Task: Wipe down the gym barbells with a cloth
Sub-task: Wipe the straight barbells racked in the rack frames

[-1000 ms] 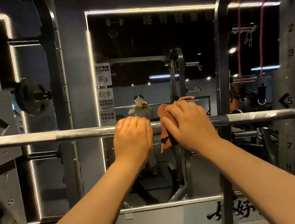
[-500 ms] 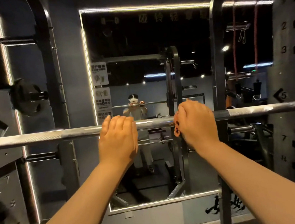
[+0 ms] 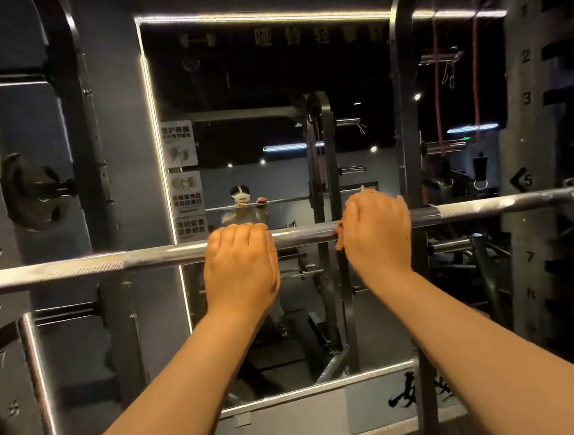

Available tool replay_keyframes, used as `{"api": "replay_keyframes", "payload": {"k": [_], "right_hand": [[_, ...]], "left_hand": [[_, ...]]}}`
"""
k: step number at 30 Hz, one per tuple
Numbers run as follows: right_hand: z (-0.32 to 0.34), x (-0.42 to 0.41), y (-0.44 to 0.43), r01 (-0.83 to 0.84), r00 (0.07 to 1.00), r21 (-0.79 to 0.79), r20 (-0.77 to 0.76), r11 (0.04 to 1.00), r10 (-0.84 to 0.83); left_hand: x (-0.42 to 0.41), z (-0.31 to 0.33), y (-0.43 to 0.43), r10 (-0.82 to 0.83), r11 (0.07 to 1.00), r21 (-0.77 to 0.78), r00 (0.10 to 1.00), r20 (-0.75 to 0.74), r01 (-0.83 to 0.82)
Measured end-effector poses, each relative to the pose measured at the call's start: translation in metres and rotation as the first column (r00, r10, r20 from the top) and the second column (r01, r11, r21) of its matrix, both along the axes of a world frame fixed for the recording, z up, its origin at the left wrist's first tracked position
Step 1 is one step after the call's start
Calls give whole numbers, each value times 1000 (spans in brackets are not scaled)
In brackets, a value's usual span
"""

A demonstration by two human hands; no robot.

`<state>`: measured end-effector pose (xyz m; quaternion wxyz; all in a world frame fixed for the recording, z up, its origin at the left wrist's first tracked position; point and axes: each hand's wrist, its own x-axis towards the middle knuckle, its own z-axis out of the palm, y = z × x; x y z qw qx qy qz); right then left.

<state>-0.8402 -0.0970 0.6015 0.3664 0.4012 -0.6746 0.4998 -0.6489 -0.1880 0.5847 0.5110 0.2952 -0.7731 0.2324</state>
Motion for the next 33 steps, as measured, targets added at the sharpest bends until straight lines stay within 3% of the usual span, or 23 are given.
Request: {"api": "replay_keyframes", "payload": {"k": [4,7,9,13,16,20,24,26,29,31,33], "right_hand": [[-5,59,-19,-198,960,194,-160,961,230],[-4,66,-8,-214,909,305,-286,928,304],[-1,48,1,-135,930,276,-296,951,218],[-3,14,7,-29,998,7,57,1000,29],[-2,46,-8,-63,981,-45,178,997,70],[-7,115,-28,-307,950,155,-18,939,313],[-6,97,-25,-198,916,311,-279,929,289],[-13,73,-18,-96,952,221,-266,970,155],[-19,64,-20,-57,997,21,-54,998,58],[-16,83,-29,-93,994,25,-50,995,94],[-15,101,-35,-166,968,134,-168,977,188]], "left_hand": [[2,2,-2,-13,1000,1,1000,26,13],[9,5,-4,-54,998,22,990,134,52],[21,7,-9,-75,997,22,976,202,72],[47,6,-22,-23,1000,5,984,174,23],[47,3,-23,-55,999,3,990,130,55],[44,0,-26,-78,996,-33,993,88,81],[47,-1,-31,-76,994,-67,993,93,82],[46,-2,-30,-89,994,-51,993,77,93],[43,-4,-30,-102,993,-53,993,57,105],[42,-5,-31,-100,994,-48,994,45,102],[42,-4,-30,-90,995,-42,995,53,92]]}}
